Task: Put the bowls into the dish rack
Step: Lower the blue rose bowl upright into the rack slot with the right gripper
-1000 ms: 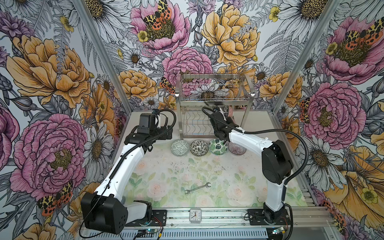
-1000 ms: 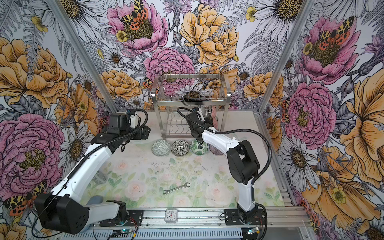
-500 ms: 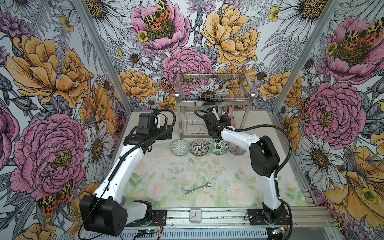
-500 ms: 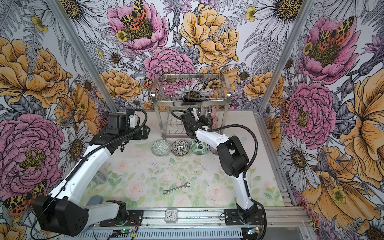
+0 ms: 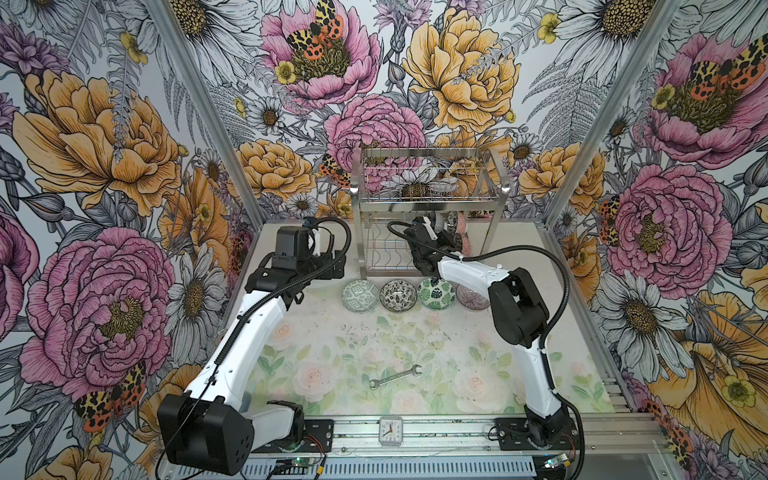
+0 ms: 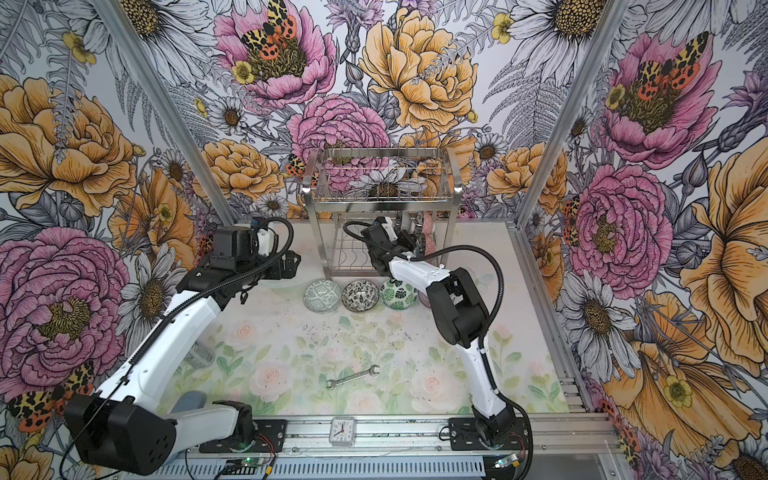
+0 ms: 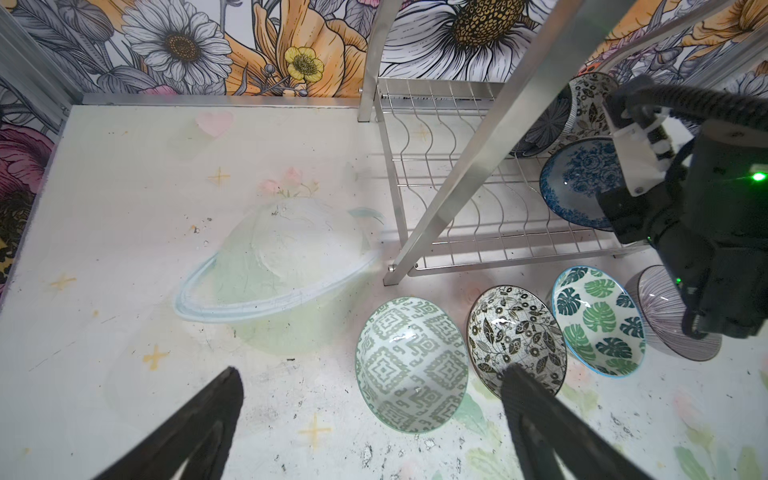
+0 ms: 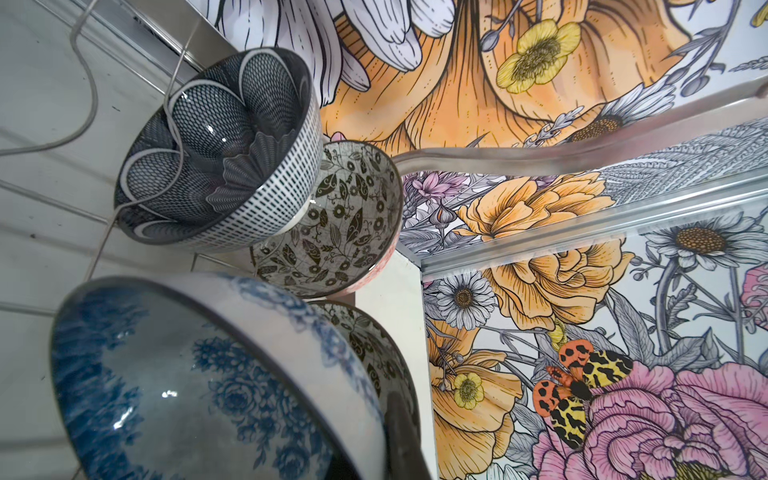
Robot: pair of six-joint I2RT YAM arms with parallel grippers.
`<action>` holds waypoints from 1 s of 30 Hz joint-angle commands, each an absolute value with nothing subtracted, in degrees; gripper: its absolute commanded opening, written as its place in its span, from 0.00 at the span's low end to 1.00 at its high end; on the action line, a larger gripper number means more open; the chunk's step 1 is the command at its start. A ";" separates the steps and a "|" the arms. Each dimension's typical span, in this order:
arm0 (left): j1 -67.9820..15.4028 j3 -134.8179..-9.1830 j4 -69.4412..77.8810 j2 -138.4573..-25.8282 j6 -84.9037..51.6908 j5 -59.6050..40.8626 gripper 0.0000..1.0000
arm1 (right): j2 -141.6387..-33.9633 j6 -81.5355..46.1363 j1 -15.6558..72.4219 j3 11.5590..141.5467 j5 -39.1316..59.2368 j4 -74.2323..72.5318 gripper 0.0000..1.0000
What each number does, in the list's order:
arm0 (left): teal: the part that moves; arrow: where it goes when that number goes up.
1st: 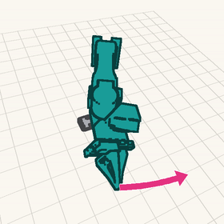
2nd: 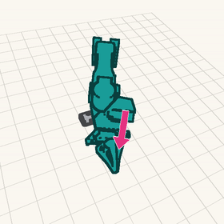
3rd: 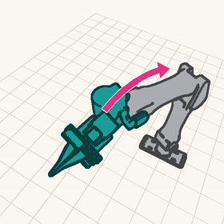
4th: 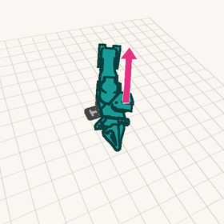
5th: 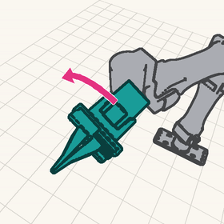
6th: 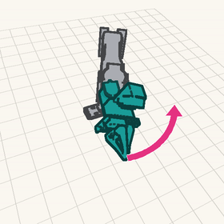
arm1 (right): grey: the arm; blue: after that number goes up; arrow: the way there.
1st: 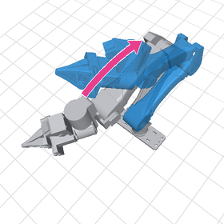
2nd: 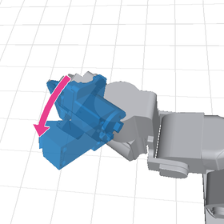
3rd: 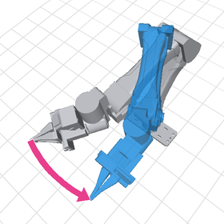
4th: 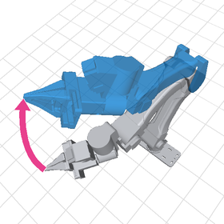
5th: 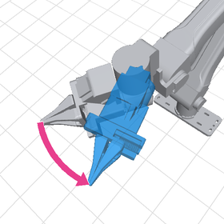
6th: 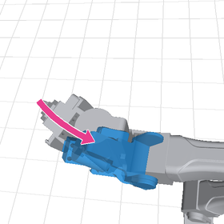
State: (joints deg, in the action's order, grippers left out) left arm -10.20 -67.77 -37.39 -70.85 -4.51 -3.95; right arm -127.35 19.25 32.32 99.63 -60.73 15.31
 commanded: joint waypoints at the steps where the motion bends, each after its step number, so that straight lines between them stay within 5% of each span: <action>1: -9.82 -67.08 -35.90 -69.54 -5.05 -5.14 0.99 | -128.66 21.34 31.93 102.43 -63.78 11.02 0.00; 17: -9.88 -67.07 -35.86 -69.36 -5.00 -5.18 0.99 | -130.77 23.17 32.08 103.37 -63.30 9.75 0.00; 30: -9.89 -66.97 -35.87 -69.00 -4.97 -5.11 0.99 | -129.46 21.77 32.88 101.69 -60.91 9.84 0.13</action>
